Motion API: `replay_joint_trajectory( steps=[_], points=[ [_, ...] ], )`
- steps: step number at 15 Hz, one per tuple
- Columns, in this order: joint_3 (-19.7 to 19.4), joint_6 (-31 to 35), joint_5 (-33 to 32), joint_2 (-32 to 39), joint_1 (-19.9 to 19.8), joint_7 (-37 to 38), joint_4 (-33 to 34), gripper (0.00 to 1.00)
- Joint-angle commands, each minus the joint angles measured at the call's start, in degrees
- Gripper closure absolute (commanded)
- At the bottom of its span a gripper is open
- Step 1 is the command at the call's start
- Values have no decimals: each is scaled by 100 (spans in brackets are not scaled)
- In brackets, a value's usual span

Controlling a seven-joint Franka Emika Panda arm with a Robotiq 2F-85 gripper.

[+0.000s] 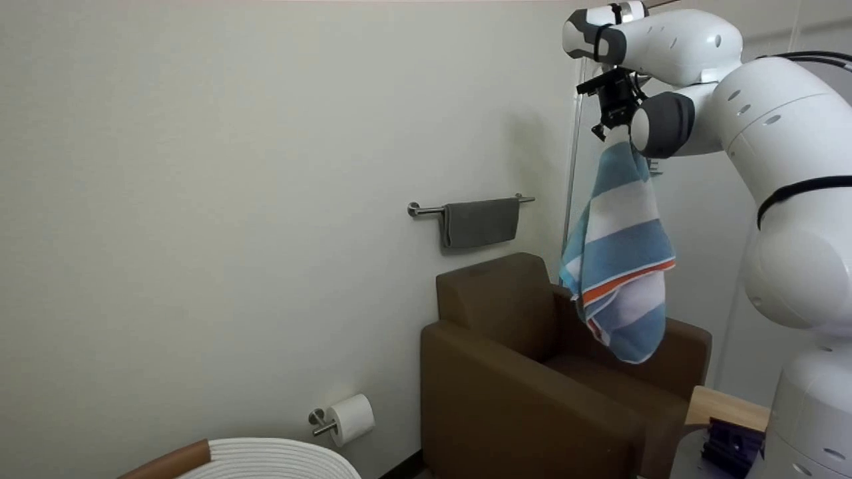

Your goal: Put the towel on the couch

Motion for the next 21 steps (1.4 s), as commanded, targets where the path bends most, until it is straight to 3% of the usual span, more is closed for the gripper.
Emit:
replay_joint_trajectory(
  steps=[1,6,12,13,14,15,21],
  points=[
    [298,385,574,-77,-417,570,31,90],
    [598,1460,1070,-78,-749,1394,2,90],
    [776,2651,1118,44,-764,2273,-15,90],
    [770,2798,1081,77,-749,2390,-8,85],
    [771,2874,1063,93,-739,2472,-16,59],
    [766,2952,1042,109,-730,2548,-20,58],
    [751,3296,965,35,-697,2791,-165,21]
  ],
)
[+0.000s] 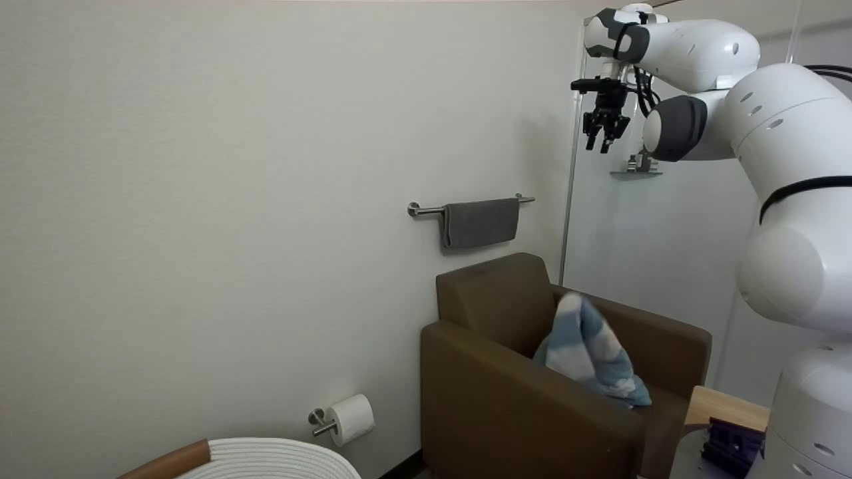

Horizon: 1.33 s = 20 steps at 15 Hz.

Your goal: Put the towel on the couch

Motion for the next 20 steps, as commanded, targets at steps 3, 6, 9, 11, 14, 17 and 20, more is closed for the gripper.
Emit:
replay_joint_trajectory(
  steps=[3,6,9,11,14,17,20],
  points=[
    [56,179,-95,-153,26,266,-232,2],
    [124,-826,-95,-225,53,-112,-316,0],
    [151,-1805,-109,-264,112,-390,-283,0],
    [106,-2475,-191,-335,191,-581,-278,0],
    [-15,-3216,-418,-454,404,-920,-234,0],
    [-198,-3339,-819,-555,704,-1161,-108,0],
    [-338,-3157,-1080,-670,976,-1203,-35,0]
  ],
)
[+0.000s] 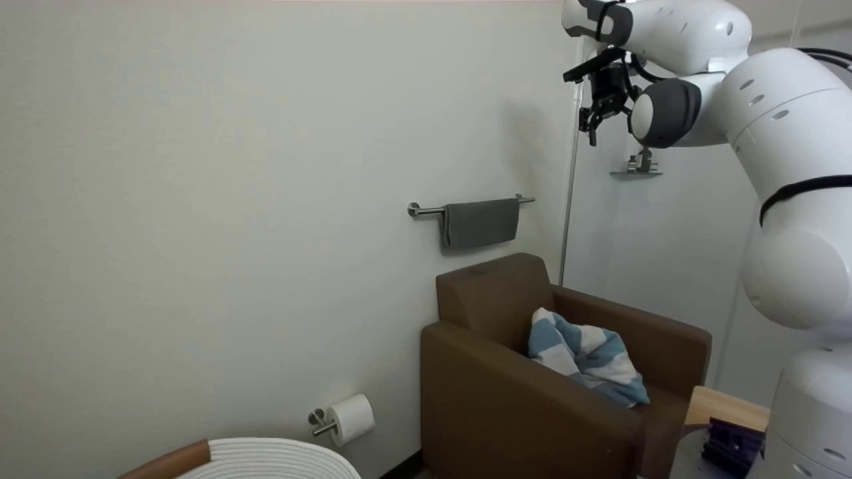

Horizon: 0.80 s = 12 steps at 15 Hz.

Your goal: Put the towel on the couch

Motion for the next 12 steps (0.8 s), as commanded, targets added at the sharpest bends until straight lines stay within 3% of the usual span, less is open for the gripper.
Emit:
replay_joint_trajectory(
  steps=[1,12],
  points=[
    [-199,201,-295,-246,301,-252,-15,0],
    [-227,355,-172,-441,478,-11,-116,0]
  ],
)
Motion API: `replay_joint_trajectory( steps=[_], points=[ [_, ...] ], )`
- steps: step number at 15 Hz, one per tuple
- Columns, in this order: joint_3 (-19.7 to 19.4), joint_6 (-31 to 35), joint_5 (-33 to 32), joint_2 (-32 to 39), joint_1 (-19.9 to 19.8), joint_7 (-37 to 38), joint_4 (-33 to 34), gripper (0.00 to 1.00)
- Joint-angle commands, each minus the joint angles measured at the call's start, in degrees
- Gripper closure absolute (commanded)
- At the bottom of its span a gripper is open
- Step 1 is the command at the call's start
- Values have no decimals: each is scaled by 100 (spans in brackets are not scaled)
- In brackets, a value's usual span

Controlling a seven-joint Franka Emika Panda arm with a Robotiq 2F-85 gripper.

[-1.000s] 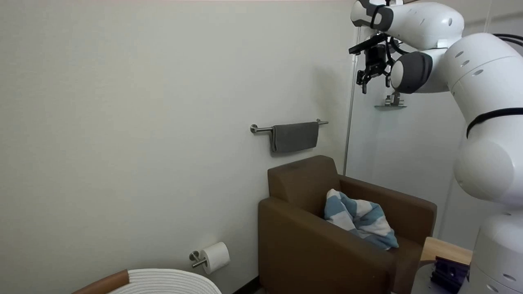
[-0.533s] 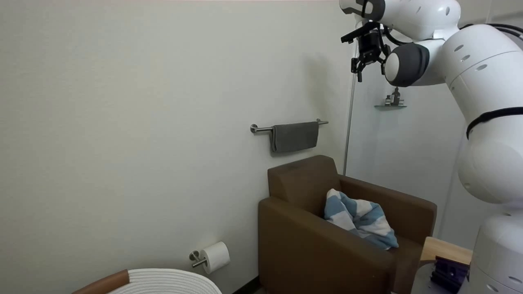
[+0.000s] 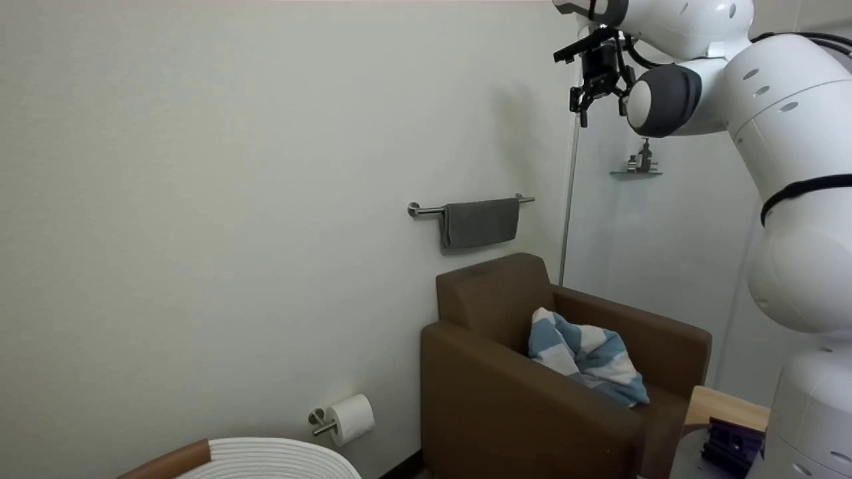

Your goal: Put the towel on the couch

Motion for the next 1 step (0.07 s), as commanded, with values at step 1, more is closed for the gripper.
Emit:
replay_joint_trajectory(
  steps=[1],
  points=[
    [-36,75,5,-97,31,-9,-175,0]
  ],
)
